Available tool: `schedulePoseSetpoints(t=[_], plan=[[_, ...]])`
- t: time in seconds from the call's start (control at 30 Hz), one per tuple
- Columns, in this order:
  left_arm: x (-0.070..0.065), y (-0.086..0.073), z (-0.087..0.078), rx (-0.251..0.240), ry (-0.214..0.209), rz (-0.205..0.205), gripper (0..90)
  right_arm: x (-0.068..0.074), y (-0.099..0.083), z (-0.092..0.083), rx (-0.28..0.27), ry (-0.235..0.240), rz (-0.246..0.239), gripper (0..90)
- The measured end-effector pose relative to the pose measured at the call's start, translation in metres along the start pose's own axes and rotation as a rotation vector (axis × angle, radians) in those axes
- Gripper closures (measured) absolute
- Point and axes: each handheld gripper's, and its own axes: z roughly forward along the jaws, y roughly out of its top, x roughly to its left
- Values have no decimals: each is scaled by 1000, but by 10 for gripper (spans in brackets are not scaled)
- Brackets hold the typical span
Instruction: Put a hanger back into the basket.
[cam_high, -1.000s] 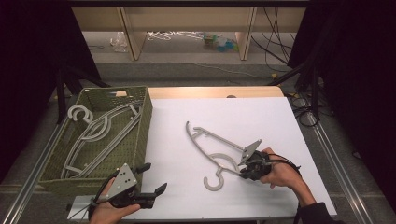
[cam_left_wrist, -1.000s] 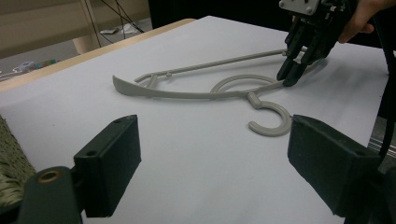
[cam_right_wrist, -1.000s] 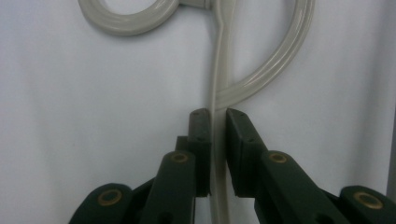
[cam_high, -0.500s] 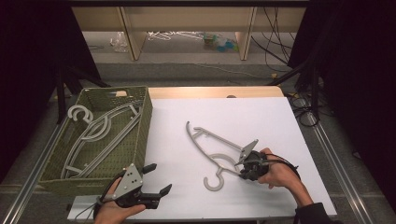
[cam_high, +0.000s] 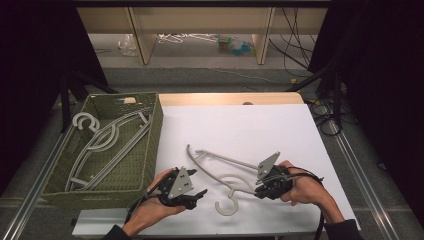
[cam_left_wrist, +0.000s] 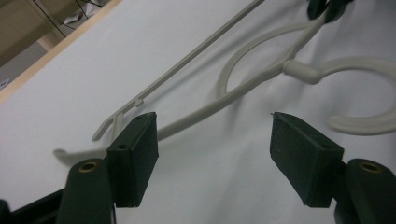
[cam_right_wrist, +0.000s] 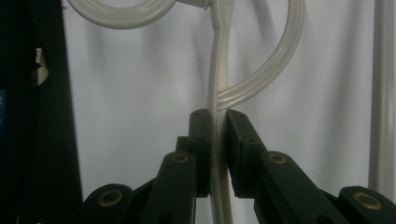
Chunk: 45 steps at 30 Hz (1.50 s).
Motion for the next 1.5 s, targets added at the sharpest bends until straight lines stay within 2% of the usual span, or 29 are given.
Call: schedulePoseSetpoints(t=[0.03, 0.07, 0.1, 0.17, 0.2, 0.3, 0.43, 0.5, 0.57, 0.6, 0.73, 0.8, 0.83, 0.87, 0.9, 0.93, 0.97, 1.13, 1.17, 1.2, 1.33, 1.37, 1.43, 1.47, 1.5], plan=[[-1, 1, 7, 11, -9, -3, 322, 1, 0, -1, -6, 7, -5, 813], [-1, 1, 7, 11, -9, -3, 316, 1, 0, -1, -6, 7, -5, 813], [-3, 3, 14, 42, -45, 16, 315, 4, 3, -2, -18, 20, -15, 813], [-6, 4, 21, 60, -42, 79, 321, 6, 4, -4, -18, 32, -35, 813], [-7, 5, 23, 65, -48, 83, 325, 7, 5, -4, -23, 29, -33, 812], [-10, 8, 30, 65, -33, 113, 347, 10, 6, -6, -27, 35, -50, 812], [-12, 11, 35, 67, -46, 134, 400, 12, 7, -8, -26, 46, -69, 812], [-16, 14, 41, 69, -64, 192, 428, 12, 7, -9, -32, 50, -69, 812], [-16, 14, 44, 68, -69, 203, 455, 12, 7, -9, -36, 45, -62, 812], [-16, 13, 47, 75, -68, 235, 463, 11, 7, -10, -29, 39, -81, 813], [-14, 14, 50, 75, -86, 254, 567, 10, 6, -9, -26, 43, -93, 813], [-14, 16, 50, 82, -101, 293, 595, 9, 5, -9, -25, 43, -96, 812], [-14, 16, 50, 82, -101, 293, 611, 9, 5, -9, -28, 42, -101, 813], [-15, 18, 50, 93, -107, 347, 633, 10, 4, -9, -38, 55, -74, 812], [-16, 19, 49, 95, -112, 368, 643, 10, 4, -9, -40, 52, -71, 812], [-16, 22, 50, 100, -142, 411, 653, 10, 3, -10, -45, 48, -69, 811], [-17, 22, 50, 95, -142, 425, 667, 11, 3, -10, -43, 51, -68, 807], [-20, 27, 46, 105, -140, 432, 718, 7, 0, -13, -57, 8, -45, 772], [-22, 29, 45, 114, -140, 434, 728, 6, 0, -14, -67, -25, -25, 751], [-21, 32, 44, 110, -139, 448, 734, 5, 0, -15, -70, -36, -23, 746], [-21, 38, 42, 111, -137, 442, 758, 3, 0, -19, -99, -81, 15, 682], [-21, 38, 42, 111, -137, 442, 765, 2, -1, -20, -118, -117, 30, 656], [-17, 43, 41, 104, -138, 398, 774, -1, -1, -24, -142, -163, 55, 611], [-17, 43, 41, 104, -138, 398, 777, -1, -1, -24, -142, -163, 55, 611], [-13, 47, 41, 108, -129, 370, 780, -3, -2, -32, -203, -214, 108, 561]])
